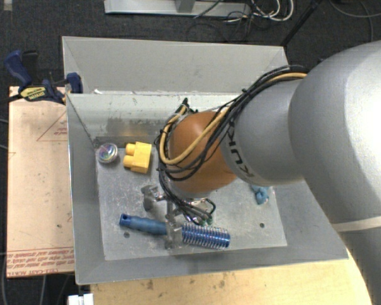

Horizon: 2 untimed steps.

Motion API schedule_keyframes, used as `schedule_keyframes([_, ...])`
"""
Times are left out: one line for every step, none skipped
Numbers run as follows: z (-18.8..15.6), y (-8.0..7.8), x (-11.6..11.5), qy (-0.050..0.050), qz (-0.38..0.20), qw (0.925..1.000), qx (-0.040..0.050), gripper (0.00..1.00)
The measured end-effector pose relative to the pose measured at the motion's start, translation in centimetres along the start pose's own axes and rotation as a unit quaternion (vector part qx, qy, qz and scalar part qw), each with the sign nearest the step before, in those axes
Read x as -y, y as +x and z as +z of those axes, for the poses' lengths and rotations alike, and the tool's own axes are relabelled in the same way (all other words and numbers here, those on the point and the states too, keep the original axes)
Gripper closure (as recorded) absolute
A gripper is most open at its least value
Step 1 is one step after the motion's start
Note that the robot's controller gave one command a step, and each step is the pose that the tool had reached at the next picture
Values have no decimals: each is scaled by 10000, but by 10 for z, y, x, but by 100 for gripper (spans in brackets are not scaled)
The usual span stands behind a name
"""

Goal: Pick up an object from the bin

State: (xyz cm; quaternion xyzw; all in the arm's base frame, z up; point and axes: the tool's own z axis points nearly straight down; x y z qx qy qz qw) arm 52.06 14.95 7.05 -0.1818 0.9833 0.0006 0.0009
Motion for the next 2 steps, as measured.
schedule_keyframes([-2,1,0,-5,4,10000,-10,100])
schedule_keyframes([-143,-28,19,8,293,9996,46,100])
